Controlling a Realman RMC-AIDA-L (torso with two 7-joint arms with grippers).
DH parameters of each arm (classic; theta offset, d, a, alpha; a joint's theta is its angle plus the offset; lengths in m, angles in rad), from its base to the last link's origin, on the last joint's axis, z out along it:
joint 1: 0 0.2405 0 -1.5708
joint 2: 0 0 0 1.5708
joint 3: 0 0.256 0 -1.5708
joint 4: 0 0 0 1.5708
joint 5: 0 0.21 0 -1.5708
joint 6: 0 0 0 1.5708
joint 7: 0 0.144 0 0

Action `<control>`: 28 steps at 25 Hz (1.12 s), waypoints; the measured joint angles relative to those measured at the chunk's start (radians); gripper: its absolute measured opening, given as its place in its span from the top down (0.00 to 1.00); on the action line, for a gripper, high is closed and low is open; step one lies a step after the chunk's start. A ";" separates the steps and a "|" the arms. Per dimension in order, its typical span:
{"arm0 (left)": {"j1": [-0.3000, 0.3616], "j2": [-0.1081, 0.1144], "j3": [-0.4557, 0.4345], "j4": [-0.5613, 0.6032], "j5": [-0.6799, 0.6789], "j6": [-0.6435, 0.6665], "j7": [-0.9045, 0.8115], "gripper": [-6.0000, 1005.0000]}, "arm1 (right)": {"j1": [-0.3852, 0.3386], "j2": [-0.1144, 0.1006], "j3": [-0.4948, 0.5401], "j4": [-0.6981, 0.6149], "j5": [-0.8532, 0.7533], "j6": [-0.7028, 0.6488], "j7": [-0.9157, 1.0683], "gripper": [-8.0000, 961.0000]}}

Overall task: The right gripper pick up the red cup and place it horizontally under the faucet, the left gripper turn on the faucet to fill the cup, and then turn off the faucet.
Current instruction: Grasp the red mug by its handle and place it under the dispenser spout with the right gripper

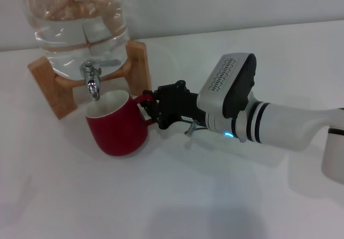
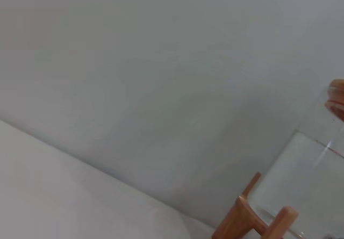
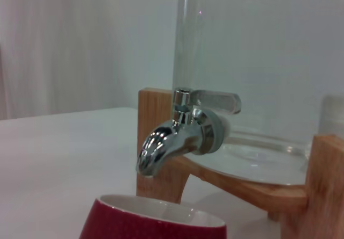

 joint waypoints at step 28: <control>-0.005 -0.003 0.000 -0.002 0.000 0.007 0.000 0.13 | 0.014 0.000 -0.018 0.010 0.055 -0.055 0.006 0.76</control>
